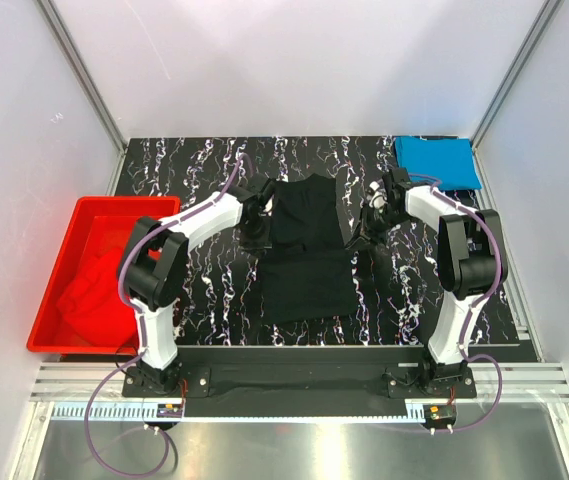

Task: Fold and stack the t-shirts
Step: Fold the tshirt

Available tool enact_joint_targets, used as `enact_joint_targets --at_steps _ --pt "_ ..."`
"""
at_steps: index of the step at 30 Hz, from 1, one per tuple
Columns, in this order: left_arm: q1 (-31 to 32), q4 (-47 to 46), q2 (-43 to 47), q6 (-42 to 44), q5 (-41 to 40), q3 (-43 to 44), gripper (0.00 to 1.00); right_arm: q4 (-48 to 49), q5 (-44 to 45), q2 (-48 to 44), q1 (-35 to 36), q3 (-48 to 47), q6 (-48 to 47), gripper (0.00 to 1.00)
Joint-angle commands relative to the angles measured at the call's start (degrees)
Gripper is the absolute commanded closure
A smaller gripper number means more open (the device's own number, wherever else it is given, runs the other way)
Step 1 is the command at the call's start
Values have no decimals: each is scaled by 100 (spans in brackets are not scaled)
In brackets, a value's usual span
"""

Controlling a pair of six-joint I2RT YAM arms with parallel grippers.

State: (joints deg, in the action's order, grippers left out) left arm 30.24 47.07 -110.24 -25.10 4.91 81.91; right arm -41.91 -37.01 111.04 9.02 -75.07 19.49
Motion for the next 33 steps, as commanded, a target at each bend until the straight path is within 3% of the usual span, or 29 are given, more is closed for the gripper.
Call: enact_joint_targets --at_steps 1,7,11,13,15,19,22,24,26,27,30,33 --pt "-53 241 -41 -91 -289 176 100 -98 36 75 39 -280 -41 96" --pt "-97 329 -550 -170 -473 501 99 51 -16 628 39 -693 -243 93" --pt "-124 400 -753 -276 -781 756 83 -1 273 936 48 -1123 -296 84" --pt "-132 408 -771 -293 -929 940 67 -89 396 1050 39 -1387 -314 79" --pt "-132 531 -737 -337 -1183 1064 59 -229 519 1173 39 -1728 -340 76" --pt "-132 777 -429 -346 -1475 1248 49 -747 1028 1104 39 -2152 -445 55" --pt "-132 725 44 -302 -1160 1126 52 -880 1188 823 39 -2258 -481 54" --pt "-115 341 326 -276 -373 759 57 -915 943 665 56 -2171 -428 55" --pt "-97 93 608 -381 113 503 70 -784 479 585 100 -2021 -341 56" --pt "-80 -186 643 -451 664 380 75 -714 345 533 179 -1829 -297 66" --pt "52 -775 670 -697 1186 -69 88 -398 72 558 424 -1565 -147 81" --pt "35 -1006 433 -934 1434 -272 96 -64 -165 716 566 -1485 46 87"
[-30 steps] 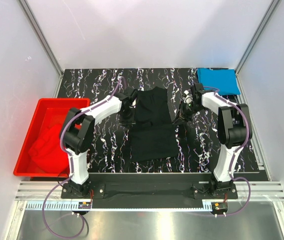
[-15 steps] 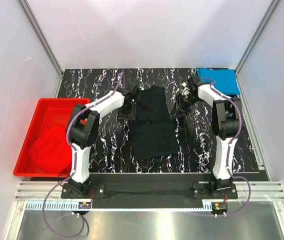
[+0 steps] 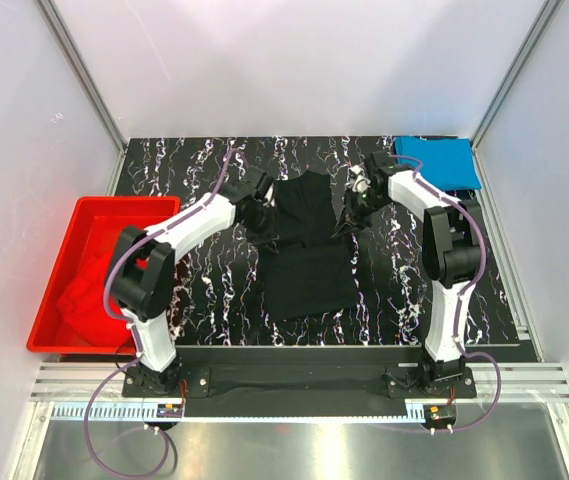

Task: Fold and stack the t-shirts
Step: Fold the tshirt

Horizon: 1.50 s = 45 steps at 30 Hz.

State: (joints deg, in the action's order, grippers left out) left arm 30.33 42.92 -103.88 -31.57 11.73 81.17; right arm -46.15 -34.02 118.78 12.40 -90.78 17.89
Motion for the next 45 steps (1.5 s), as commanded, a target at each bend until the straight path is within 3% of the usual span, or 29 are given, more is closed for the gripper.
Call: enact_joint_targets --at_steps 1,7,13,21,25,30,37,40,45 --pt "26 -600 -290 -305 700 -189 97 605 -500 -13 227 113 328 89" --pt "-430 -574 -1011 -429 288 -303 100 949 -211 672 -26 130 382 99" --pt "-686 -442 -1635 -43 -83 -286 100 880 544 901 -353 640 269 100" --pt "-660 -468 -662 195 4 -593 98 405 687 208 -361 281 48 96" --pt "-589 -258 -344 388 330 -50 90 370 -41 31 -353 44 293 89" --pt "-712 -99 -414 424 436 347 84 431 -307 -136 -353 -10 505 87" --pt "-818 -143 -1299 292 366 558 87 799 -255 232 -353 271 522 89" --pt "-871 -48 -1879 230 269 593 91 879 -132 820 -370 394 487 92" --pt "-914 296 -2067 283 -493 550 97 555 843 1068 -449 307 233 97"
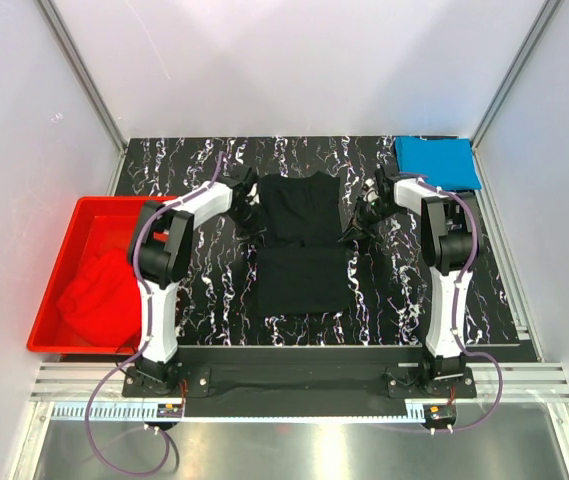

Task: Fold and stack the t-shirts
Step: Fold the tshirt

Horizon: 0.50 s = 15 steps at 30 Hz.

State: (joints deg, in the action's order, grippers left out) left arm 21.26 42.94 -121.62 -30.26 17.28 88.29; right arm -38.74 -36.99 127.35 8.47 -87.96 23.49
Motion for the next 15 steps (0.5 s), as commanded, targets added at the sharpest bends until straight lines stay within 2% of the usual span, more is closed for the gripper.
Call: enact_joint_targets --at_steps 1,6,10,13,15 --pt "-34 285 -205 152 -1121 -268 97 -221 1272 159 -56 16 -362 97" --pt "-78 487 261 345 -1411 -76 95 -485 1265 -175 -56 -291 -441 97" --pt "-60 558 674 495 -1341 92 91 -730 1071 -588 -21 -563 -424 95" --pt "-69 462 964 556 -1061 127 85 -784 792 -799 5 -696 -327 95" --pt "-86 277 974 495 -631 136 84 -644 537 -843 32 -687 -161 95"
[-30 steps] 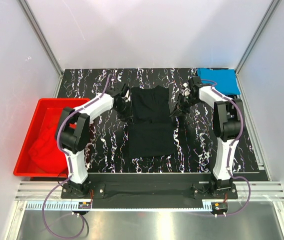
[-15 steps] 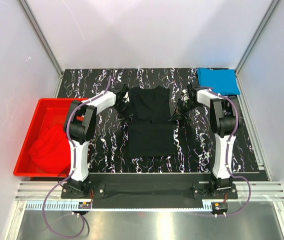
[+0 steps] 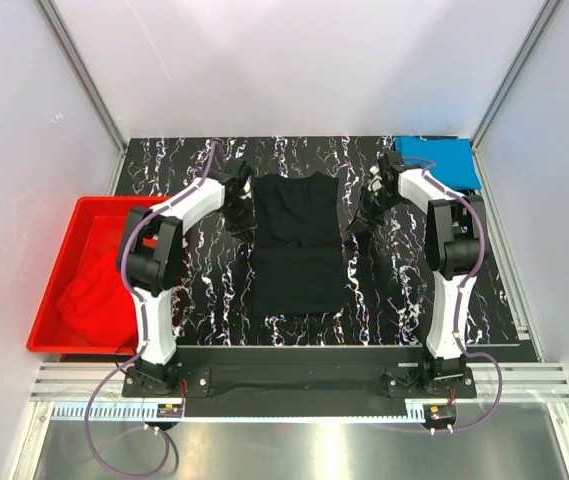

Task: Fold and stack the t-shirts
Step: Fold the tshirt

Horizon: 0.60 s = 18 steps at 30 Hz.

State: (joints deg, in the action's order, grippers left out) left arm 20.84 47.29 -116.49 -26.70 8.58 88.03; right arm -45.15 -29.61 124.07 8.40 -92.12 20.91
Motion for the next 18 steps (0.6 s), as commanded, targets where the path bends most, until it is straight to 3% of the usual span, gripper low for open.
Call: enact_joint_targets --at_steps 1,8,15,18 --pt "-36 -185 391 95 267 171 85 58 -273 -515 56 -228 141 95" --pt "-71 -422 -4 -239 321 -22 85 445 -581 -191 267 35 300 95" --pt "-247 -448 -454 -187 -58 -444 87 560 -134 354 136 510 37 95" --pt "-256 -361 -227 24 -523 -480 88 394 243 355 4 642 -173 95"
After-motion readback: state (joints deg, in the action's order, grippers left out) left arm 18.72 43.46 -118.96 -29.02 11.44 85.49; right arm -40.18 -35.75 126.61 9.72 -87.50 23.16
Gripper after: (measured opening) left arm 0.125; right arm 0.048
